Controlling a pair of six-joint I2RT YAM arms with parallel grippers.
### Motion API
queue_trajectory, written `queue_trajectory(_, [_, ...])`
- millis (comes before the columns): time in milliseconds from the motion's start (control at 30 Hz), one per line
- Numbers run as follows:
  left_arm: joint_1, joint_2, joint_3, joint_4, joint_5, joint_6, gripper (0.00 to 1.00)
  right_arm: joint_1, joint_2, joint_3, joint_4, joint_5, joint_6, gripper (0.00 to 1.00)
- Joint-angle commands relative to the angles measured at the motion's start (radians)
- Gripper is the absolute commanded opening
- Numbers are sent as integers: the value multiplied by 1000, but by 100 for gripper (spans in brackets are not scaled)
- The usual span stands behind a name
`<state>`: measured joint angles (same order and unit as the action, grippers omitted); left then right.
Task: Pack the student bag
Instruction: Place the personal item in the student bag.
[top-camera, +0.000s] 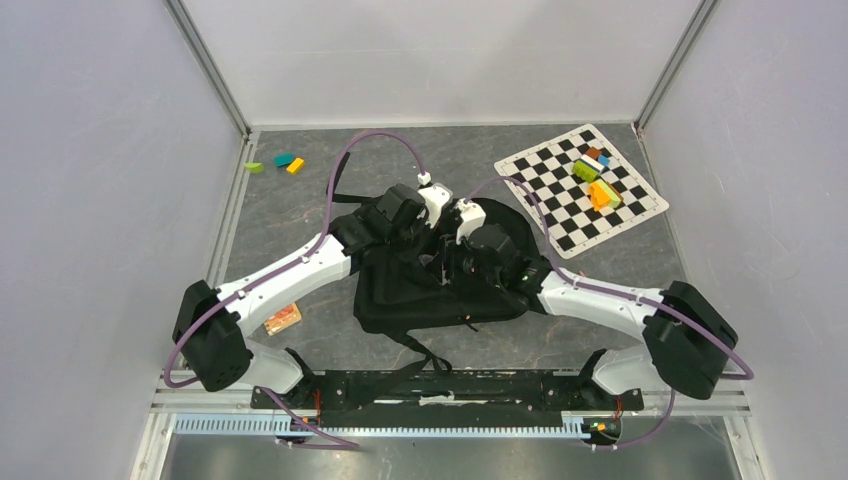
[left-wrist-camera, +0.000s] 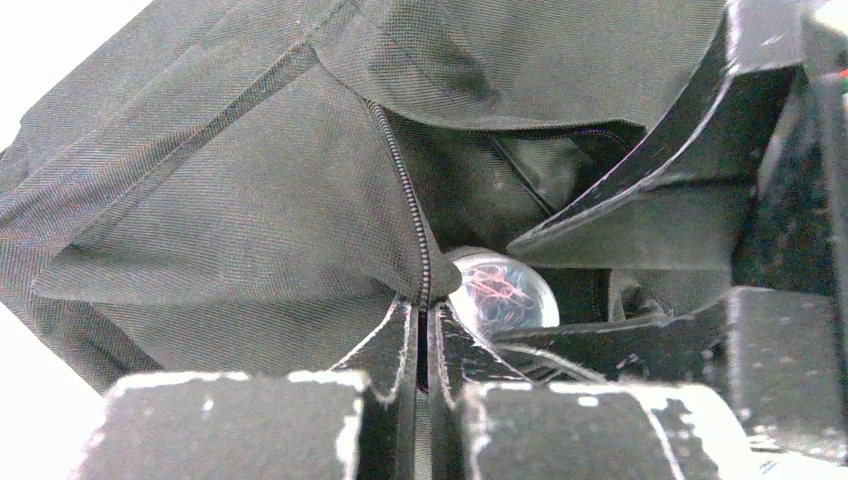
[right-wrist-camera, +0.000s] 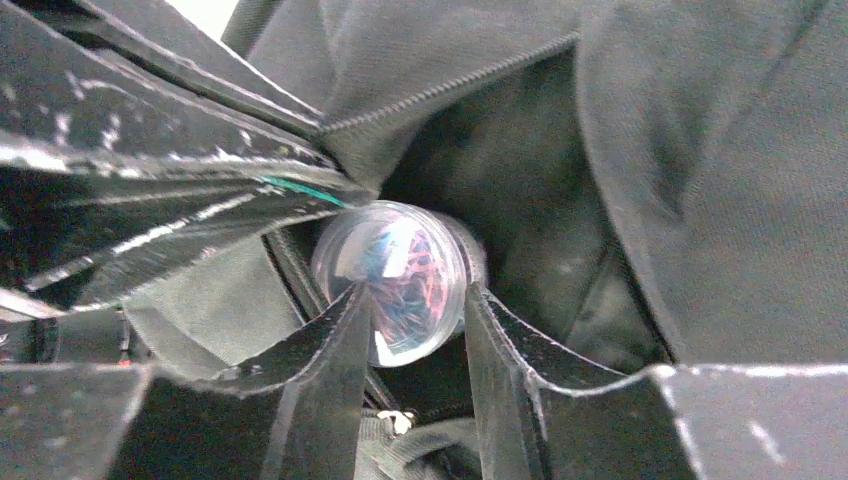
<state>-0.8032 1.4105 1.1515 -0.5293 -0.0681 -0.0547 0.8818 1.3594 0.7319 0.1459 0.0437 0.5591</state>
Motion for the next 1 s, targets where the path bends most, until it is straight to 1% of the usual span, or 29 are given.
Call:
queue_trajectory(0, [-2, -41, 19, 49, 34, 16, 2, 0, 71, 34, 123, -171, 29, 39])
queue_trajectory(133, [-2, -37, 20, 48, 35, 16, 2, 3, 144, 78, 174, -254, 38, 28])
queue_trajectory(167, [-3, -38, 22, 48, 34, 16, 2, 2, 162, 86, 179, -266, 41, 26])
queue_trajectory(300, [-2, -37, 20, 46, 29, 18, 2, 2, 191, 88, 225, -297, 55, 24])
queue_trajectory(467, [-2, -33, 22, 46, 31, 18, 2, 2, 184, 70, 232, -289, 53, 24])
queue_trajectory(533, [-2, -34, 22, 45, 26, 19, 2, 2, 144, 46, 225, -242, 34, 28])
queue_trajectory(667, [-2, -39, 17, 45, -4, 20, 2, 3, 20, 26, 118, -97, -60, 47])
queue_trajectory(700, [-2, -39, 16, 46, -11, 21, 2, 2, -9, 26, 70, -64, -81, 52])
queue_trajectory(800, [-2, -33, 13, 45, -35, 24, 2, 0, -116, 22, -83, 61, -148, 64])
queue_trajectory(900, [-2, -28, 14, 44, -36, 24, 2, -9, -223, 23, -257, 198, -193, 74])
queue_trajectory(967, [-2, -28, 14, 44, -33, 23, 2, -34, -287, 24, -370, 262, -211, 79])
